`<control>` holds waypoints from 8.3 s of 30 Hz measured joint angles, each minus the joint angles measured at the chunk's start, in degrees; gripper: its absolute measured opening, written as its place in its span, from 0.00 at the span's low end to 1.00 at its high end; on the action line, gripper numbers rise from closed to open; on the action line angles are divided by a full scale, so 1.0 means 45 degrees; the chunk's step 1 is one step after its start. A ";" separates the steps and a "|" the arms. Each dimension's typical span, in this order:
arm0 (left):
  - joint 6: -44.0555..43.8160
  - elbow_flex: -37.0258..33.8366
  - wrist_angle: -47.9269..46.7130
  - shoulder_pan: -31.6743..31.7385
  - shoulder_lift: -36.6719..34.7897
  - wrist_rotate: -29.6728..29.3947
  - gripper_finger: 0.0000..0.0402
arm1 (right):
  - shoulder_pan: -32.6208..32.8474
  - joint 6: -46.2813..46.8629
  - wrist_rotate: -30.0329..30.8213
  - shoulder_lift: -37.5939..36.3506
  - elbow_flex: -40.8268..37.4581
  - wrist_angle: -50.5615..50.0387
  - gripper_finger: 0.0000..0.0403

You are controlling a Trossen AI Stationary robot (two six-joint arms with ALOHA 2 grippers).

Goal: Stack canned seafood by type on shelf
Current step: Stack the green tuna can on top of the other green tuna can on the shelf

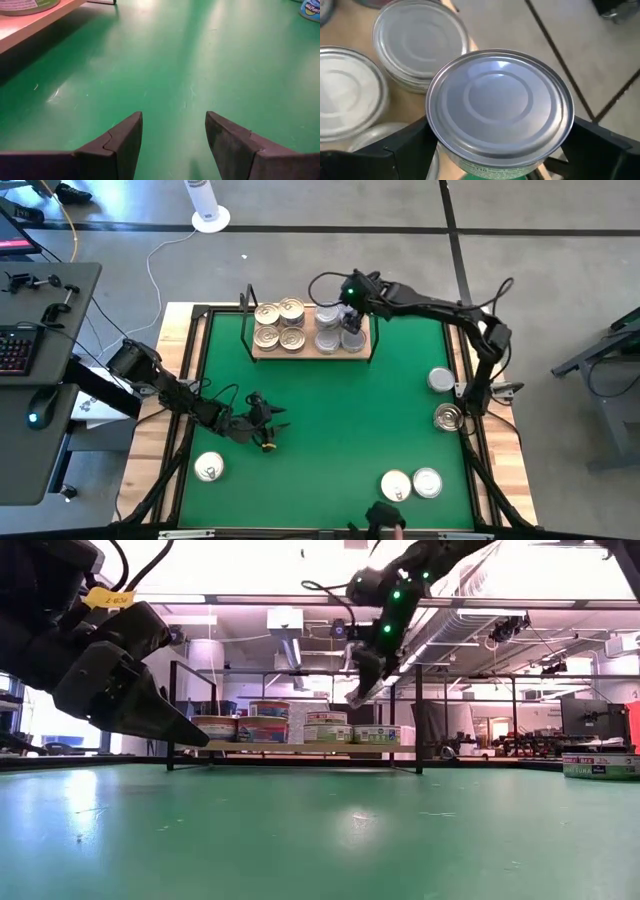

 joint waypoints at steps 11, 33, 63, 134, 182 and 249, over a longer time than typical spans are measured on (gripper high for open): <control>0.0000 -0.0005 0.0015 0.0000 0.0000 -0.0010 0.50 | 0.0013 0.0318 0.0241 0.0910 0.0025 -0.0024 0.90; -0.0010 -0.0005 0.0039 0.0000 0.0000 -0.0005 0.50 | -0.0288 0.1194 -0.0683 0.0937 0.0015 0.0068 0.96; -0.0019 -0.0006 0.0044 0.0000 0.0000 0.0010 0.50 | -0.0492 0.1436 -0.0346 0.1076 0.0010 -0.1035 0.96; 0.1469 0.1982 -0.0248 0.0555 -0.0005 0.0522 0.50 | -0.0628 0.1492 -0.1993 0.1066 0.0006 -0.0966 0.99; 0.5765 0.6387 -0.2187 0.9834 0.0376 0.7839 0.28 | 0.0052 -0.0081 -0.3346 0.1066 -0.0002 -0.0671 0.99; 0.6225 1.0017 -0.2926 1.2235 0.4466 0.9972 0.00 | 0.0095 -0.2438 -0.3824 0.0983 -0.0004 -0.1073 0.99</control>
